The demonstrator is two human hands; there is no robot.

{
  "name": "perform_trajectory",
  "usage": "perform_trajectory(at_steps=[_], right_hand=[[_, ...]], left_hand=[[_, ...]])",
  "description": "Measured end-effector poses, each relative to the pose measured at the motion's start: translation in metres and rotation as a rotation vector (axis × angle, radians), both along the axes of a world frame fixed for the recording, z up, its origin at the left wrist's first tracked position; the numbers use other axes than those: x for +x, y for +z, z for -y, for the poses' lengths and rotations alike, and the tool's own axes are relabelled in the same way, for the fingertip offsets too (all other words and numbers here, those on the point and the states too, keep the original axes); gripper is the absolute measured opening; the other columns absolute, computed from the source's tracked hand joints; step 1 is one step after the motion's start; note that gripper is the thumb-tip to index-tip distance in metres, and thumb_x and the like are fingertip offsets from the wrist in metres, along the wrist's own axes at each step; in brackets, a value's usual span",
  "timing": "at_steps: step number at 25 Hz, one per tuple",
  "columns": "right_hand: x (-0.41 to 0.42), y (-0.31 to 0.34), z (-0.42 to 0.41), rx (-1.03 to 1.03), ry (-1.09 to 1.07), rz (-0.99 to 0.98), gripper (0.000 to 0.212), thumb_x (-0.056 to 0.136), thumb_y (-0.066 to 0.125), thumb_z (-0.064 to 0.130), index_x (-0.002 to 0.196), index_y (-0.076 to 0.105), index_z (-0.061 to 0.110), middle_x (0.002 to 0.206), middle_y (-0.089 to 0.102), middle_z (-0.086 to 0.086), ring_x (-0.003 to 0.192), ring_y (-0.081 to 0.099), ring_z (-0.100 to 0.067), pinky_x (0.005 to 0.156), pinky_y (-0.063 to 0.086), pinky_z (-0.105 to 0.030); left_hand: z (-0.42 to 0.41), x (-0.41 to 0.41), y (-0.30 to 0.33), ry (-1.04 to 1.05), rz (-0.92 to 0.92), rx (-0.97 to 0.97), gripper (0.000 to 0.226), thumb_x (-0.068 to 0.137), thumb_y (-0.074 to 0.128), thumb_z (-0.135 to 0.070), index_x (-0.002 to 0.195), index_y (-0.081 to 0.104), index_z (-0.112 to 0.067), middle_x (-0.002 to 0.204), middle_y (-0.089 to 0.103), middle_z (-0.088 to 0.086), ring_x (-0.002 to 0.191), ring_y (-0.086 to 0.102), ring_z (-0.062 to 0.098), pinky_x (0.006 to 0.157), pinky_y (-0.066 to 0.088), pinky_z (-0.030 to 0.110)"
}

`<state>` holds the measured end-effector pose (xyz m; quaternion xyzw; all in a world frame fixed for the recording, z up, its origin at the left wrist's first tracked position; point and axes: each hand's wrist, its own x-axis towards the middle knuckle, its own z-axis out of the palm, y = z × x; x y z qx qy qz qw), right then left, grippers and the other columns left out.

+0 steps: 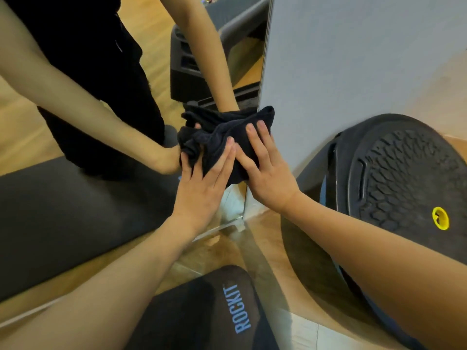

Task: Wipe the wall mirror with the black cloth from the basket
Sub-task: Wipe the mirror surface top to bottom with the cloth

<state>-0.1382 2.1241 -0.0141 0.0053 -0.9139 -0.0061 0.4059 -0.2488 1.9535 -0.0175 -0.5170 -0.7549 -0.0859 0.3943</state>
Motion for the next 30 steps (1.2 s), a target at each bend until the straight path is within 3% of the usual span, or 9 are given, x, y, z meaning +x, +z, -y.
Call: perform_trajectory(at_steps=[2, 5, 11, 13, 15, 17, 22, 27, 30], right_hand=[[0.003, -0.028, 0.012, -0.02, -0.025, 0.052, 0.06, 0.105, 0.058, 0.01, 0.157, 0.028, 0.014, 0.162, 0.018, -0.021, 0.154, 0.012, -0.048, 0.116, 0.037, -0.066], [0.006, -0.055, 0.027, -0.053, -0.053, 0.108, 0.068, 0.104, 0.058, 0.007, 0.161, 0.021, 0.014, 0.166, 0.011, -0.021, 0.154, 0.012, -0.054, 0.117, 0.035, -0.066], [0.001, -0.055, 0.061, -0.088, -0.052, 0.161, 0.083, 0.099, 0.06, -0.004, 0.164, 0.011, 0.013, 0.168, 0.001, -0.023, 0.157, 0.001, -0.053, 0.132, 0.012, -0.049], [-0.007, -0.056, 0.08, -0.073, -0.018, 0.186, 0.085, 0.097, 0.059, -0.007, 0.164, 0.01, 0.013, 0.168, 0.0, -0.023, 0.157, -0.001, -0.053, 0.13, 0.017, -0.055], [-0.016, -0.057, 0.102, -0.067, 0.01, 0.197, 0.087, 0.096, 0.058, -0.007, 0.165, 0.009, 0.013, 0.168, -0.001, -0.022, 0.156, -0.001, -0.054, 0.122, 0.03, -0.065], [-0.031, -0.059, 0.131, -0.06, 0.043, 0.178, 0.086, 0.096, 0.059, -0.006, 0.164, 0.011, 0.012, 0.167, 0.001, -0.024, 0.155, 0.001, -0.057, 0.118, 0.032, -0.068], [-0.077, -0.062, 0.216, 0.025, 0.147, 0.112, 0.076, 0.096, 0.058, -0.007, 0.161, 0.02, 0.008, 0.162, 0.008, -0.028, 0.151, 0.007, -0.059, 0.12, 0.027, -0.069], [-0.131, -0.068, 0.324, 0.06, 0.225, 0.036, 0.064, 0.104, 0.047, -0.004, 0.161, 0.022, 0.011, 0.162, 0.011, -0.026, 0.158, -0.006, -0.045, 0.127, 0.008, -0.065], [-0.157, -0.077, 0.387, 0.065, 0.233, 0.023, 0.059, 0.106, 0.038, -0.005, 0.162, 0.024, 0.01, 0.161, 0.012, -0.027, 0.154, 0.006, -0.048, 0.127, 0.008, -0.064]], left_hand=[[0.009, 0.0, -0.025, 0.015, -0.069, -0.045, 0.069, 0.107, 0.042, -0.015, 0.165, 0.005, -0.006, 0.169, 0.001, 0.01, 0.149, 0.023, 0.043, 0.124, 0.008, 0.062], [0.021, -0.002, -0.043, -0.012, -0.083, -0.081, 0.055, 0.111, 0.021, -0.011, 0.165, 0.01, -0.009, 0.167, 0.014, 0.006, 0.147, 0.027, 0.038, 0.121, 0.021, 0.057], [0.053, -0.006, -0.04, 0.007, -0.055, -0.045, 0.081, 0.105, 0.05, -0.023, 0.165, -0.002, -0.01, 0.17, 0.009, 0.004, 0.155, 0.03, 0.033, 0.123, 0.017, 0.052], [0.076, -0.016, -0.042, 0.018, -0.067, -0.034, 0.079, 0.107, 0.049, -0.022, 0.165, -0.003, -0.009, 0.169, 0.011, 0.004, 0.153, 0.034, 0.033, 0.124, 0.018, 0.051], [0.101, -0.024, -0.047, 0.016, -0.061, -0.03, 0.064, 0.111, 0.032, -0.013, 0.165, -0.003, -0.009, 0.168, 0.012, 0.004, 0.153, 0.035, 0.033, 0.124, 0.018, 0.052], [0.134, -0.035, -0.05, 0.033, -0.065, -0.063, 0.06, 0.109, 0.02, -0.004, 0.165, -0.001, -0.01, 0.168, 0.013, 0.004, 0.153, 0.033, 0.035, 0.125, 0.016, 0.053], [0.236, -0.069, -0.047, 0.1, -0.101, -0.01, 0.068, 0.104, 0.038, 0.002, 0.165, 0.013, -0.013, 0.166, 0.023, 0.002, 0.149, 0.039, 0.035, 0.123, 0.025, 0.056], [0.358, -0.103, -0.058, 0.259, -0.065, -0.059, 0.078, 0.098, 0.04, 0.002, 0.166, 0.005, -0.014, 0.168, 0.017, 0.004, 0.155, 0.025, 0.039, 0.128, 0.013, 0.057], [0.424, -0.123, -0.064, 0.305, -0.056, -0.094, 0.073, 0.101, 0.033, -0.002, 0.166, 0.002, -0.014, 0.17, 0.013, 0.005, 0.153, 0.028, 0.043, 0.128, 0.003, 0.057]])
